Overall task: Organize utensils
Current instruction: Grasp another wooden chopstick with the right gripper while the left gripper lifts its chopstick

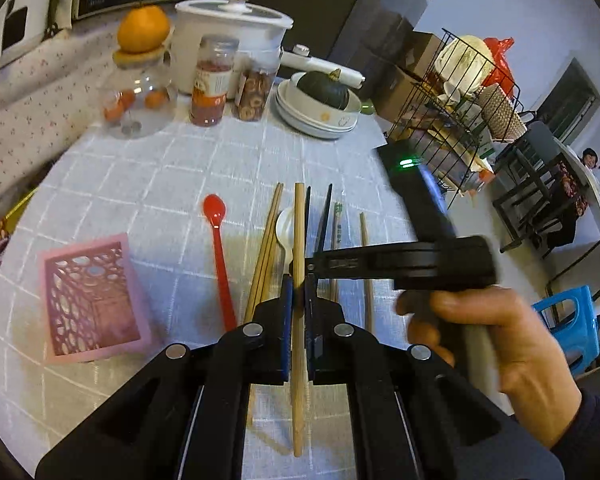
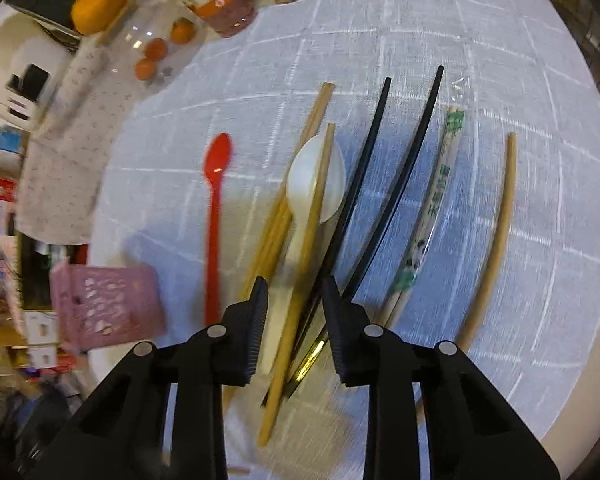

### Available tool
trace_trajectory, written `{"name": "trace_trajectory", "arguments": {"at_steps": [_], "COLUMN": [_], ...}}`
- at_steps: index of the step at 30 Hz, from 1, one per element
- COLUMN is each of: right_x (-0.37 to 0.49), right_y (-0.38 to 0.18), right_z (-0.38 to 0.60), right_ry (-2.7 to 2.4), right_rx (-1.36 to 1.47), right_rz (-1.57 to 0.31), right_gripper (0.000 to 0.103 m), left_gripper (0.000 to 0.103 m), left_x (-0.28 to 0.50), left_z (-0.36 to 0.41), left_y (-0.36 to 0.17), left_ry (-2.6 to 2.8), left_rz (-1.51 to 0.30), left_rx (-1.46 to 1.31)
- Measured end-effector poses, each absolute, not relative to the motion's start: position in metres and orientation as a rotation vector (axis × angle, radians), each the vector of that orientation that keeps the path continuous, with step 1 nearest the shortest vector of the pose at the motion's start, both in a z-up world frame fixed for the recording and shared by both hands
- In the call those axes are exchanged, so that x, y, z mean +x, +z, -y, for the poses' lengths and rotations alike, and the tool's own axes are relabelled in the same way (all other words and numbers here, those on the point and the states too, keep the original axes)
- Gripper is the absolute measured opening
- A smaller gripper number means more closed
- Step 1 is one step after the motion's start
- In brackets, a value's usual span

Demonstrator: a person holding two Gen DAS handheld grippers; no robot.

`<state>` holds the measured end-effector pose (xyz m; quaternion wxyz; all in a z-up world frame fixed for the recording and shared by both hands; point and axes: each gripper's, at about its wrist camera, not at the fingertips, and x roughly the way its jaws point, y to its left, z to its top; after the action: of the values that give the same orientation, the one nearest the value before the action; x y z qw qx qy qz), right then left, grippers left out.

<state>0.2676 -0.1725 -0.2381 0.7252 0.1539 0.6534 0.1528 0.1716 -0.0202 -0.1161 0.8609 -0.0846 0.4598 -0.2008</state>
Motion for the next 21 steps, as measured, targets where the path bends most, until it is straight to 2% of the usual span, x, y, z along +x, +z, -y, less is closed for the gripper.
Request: {"name": "trace_trajectory", "arguments": {"at_steps": [2, 4, 12, 21], "right_x": [0.271, 0.273, 0.264, 0.255], "right_y": [-0.243, -0.248, -0.218, -0.165], "right_z": [0.171, 0.170, 0.177, 0.175], "right_ry": [0.322, 0.314, 0.311, 0.340], "right_rx": [0.341, 0.337, 0.321, 0.259], "right_rz": [-1.448, -1.452, -1.398, -1.226], "right_gripper": [0.022, 0.010, 0.007, 0.007], "left_gripper": [0.004, 0.004, 0.004, 0.004], "left_x": [0.170, 0.170, 0.170, 0.168], "left_z": [0.021, 0.023, 0.015, -0.011], "left_y": [-0.110, -0.105, -0.096, -0.051], "left_ry": [-0.429, -0.435, -0.427, -0.406], "left_rz": [-0.947, -0.940, -0.926, -0.809], "left_rx": [-0.168, -0.160, -0.184, -0.217]}}
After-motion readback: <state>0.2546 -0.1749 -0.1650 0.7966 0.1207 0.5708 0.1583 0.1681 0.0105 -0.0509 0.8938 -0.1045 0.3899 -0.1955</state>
